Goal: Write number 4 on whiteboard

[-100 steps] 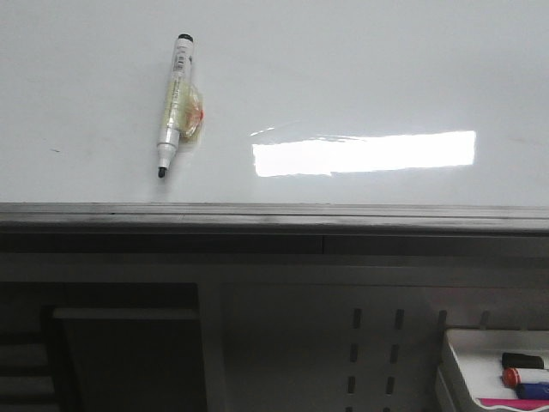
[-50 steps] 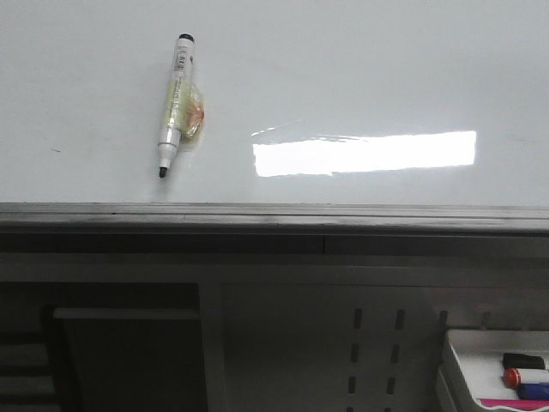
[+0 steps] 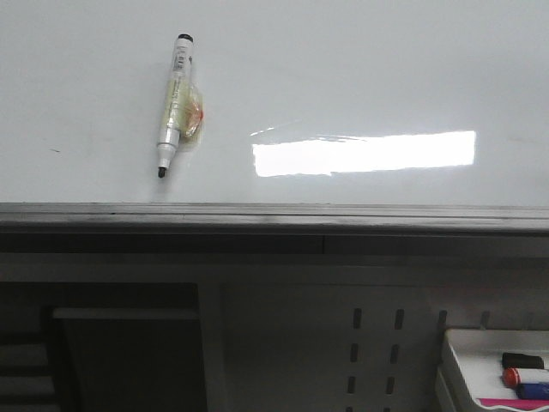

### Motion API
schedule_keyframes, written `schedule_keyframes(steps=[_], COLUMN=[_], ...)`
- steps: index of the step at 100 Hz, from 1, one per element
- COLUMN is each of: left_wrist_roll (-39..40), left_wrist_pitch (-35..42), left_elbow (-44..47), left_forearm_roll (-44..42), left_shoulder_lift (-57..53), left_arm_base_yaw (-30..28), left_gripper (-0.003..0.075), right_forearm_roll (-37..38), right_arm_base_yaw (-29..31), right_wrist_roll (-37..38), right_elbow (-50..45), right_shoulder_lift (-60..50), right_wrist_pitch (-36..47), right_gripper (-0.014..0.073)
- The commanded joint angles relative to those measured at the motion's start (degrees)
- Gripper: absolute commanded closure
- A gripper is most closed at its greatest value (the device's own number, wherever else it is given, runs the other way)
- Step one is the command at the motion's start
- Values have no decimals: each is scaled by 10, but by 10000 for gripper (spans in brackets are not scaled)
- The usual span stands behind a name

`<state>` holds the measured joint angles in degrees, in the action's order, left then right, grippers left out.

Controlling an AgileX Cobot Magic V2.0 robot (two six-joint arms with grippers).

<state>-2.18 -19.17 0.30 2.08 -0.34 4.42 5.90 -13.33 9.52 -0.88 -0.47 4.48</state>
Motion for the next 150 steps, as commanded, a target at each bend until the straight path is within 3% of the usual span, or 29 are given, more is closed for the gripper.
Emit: schedule_keyframes(steps=[1,58,82,94,100,124,134,143,150], left_wrist_roll=[5,5,5,5,5,-7,-73,-159,-214], left_wrist_pitch=[33,63,203,213,215,106,54,-3,-46], left_elbow=[19,19,19,19,17,-62,-116,-167,-204], left_forearm_roll=[3,1,274,425,444,337,300,299,303], left_shoulder_lift=[-6,-6,-6,-6,-6,20,71,128,182], left_arm_base_yaw=[5,5,6,6,6,9,9,9,9], left_gripper=[741,741,741,741,741,741,733,645,473], right_forearm_roll=[-24,-27,-27,-43,-47,-9,-8,-8,-7], right_arm_base_yaw=[4,4,4,4,4,4,4,4,4], right_wrist_roll=[-1,-1,-1,-1,-1,-1,-1,-1,-1], right_elbow=[-10,-10,-10,0,15,115,154,184,202], right_shoulder_lift=[-10,-10,-10,-10,-8,66,124,172,210], right_wrist_pitch=[35,26,19,30,20,-85,-82,-79,-77], right_gripper=[638,638,638,638,638,638,638,638,630])
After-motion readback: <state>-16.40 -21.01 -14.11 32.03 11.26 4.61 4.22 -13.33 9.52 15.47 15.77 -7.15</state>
